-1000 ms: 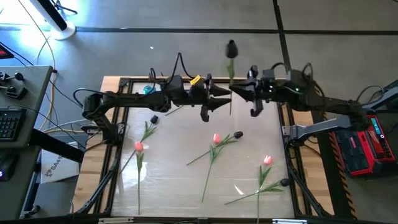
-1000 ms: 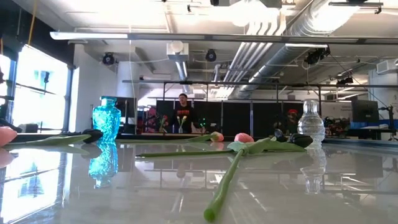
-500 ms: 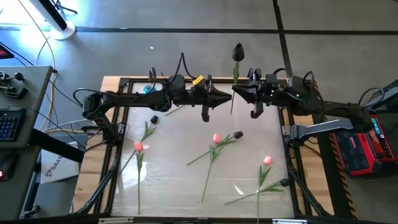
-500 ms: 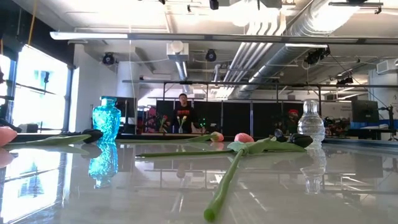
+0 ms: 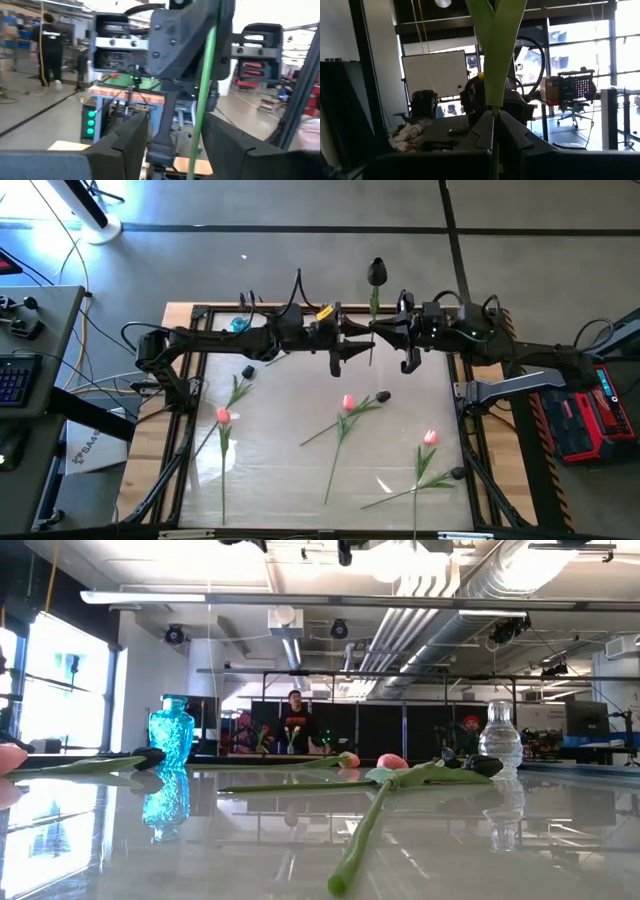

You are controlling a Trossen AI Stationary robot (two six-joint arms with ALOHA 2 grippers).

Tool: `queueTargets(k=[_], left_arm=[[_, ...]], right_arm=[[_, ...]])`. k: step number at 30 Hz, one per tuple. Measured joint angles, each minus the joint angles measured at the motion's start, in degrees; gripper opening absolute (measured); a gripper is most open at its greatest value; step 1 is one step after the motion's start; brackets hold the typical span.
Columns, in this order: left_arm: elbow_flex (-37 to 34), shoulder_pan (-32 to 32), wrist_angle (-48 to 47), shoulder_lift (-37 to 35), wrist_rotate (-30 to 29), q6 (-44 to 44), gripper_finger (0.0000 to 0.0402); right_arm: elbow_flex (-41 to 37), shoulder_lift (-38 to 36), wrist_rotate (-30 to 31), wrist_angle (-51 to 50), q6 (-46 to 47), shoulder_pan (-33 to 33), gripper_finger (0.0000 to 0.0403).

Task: Sort flowers into vase by color
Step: Put the black flower into the transparent vase

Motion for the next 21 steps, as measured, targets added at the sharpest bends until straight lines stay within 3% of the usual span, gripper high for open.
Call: queueTargets(k=[7, 14, 18, 21], left_arm=[[0.0, -1.16, 2.19, 2.07, 2.99, 0.06, 0.0121], [0.0, -0.93, 1.76, 2.07, 2.89, 0.08, 0.0016], [0.0, -0.55, 0.11, 2.07, 2.91, -0.26, 0.0009], [0.0, -0.46, -2.87, 2.07, 2.69, 0.03, 0.0003]], right_arm=[[0.04, 0.25, -0.43, -0.21, 0.03, 0.02, 0.0], [0.04, 0.06, -1.25, -3.05, 3.34, 0.02, 0.0], [0.07, -1.13, -1.07, -7.13, 7.11, -0.73, 0.0009], [0.07, -2.81, -1.23, -11.7, 8.43, -1.36, 0.0041]])
